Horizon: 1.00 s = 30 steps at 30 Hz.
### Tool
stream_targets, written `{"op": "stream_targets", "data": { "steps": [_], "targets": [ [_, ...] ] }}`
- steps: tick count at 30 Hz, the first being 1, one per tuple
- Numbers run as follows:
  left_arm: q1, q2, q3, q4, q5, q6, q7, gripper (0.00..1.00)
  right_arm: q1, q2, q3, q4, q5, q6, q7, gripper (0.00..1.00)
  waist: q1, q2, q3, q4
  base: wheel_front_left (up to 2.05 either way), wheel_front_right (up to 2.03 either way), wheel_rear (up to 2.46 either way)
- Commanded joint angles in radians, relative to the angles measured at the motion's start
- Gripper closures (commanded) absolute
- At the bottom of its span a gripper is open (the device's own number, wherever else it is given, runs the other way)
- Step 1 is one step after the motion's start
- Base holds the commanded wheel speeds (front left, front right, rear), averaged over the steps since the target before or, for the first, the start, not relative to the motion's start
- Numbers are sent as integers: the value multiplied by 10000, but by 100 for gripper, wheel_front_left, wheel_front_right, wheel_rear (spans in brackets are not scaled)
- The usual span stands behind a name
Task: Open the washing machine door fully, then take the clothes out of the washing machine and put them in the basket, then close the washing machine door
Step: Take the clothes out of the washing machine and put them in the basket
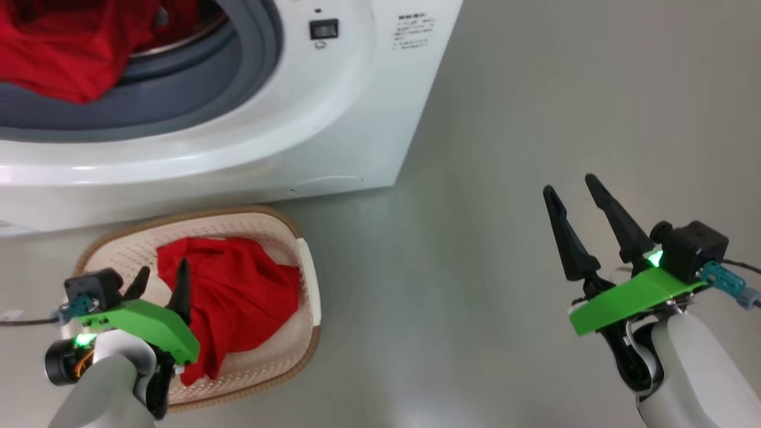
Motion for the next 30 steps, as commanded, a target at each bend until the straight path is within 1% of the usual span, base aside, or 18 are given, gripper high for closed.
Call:
{"op": "stream_targets", "data": {
  "steps": [1, 9, 17, 24, 30],
  "targets": [
    [370, 395, 519, -390, 291, -13, -122, 0, 397, -106, 141, -154, -38, 16, -118, 0, 0, 0, -504, 378, 0, 0, 0],
    [1499, 177, 2243, -2229, 1671, 13, -123, 0, 819, -278, 183, 11, -5, 16, -118, 0, 0, 0, -1403, 780, 0, 0, 0],
    [2604, -269, 3685, -3971, 3002, -6, -123, 0, 1331, -360, 101, 64, 46, 16, -118, 0, 0, 0, -2079, 1070, 0, 0, 0],
    [3361, -464, 4344, -5218, 3733, -23, -123, 0, 1674, -410, 77, 62, 72, 16, -118, 0, 0, 0, -2466, 1180, 0, 0, 0],
    [4167, -619, 4616, -6445, 4192, -28, -124, 0, 1957, -449, 32, 53, 88, 16, -118, 0, 0, 0, -2820, 1239, 0, 0, 0]
  ]
}}
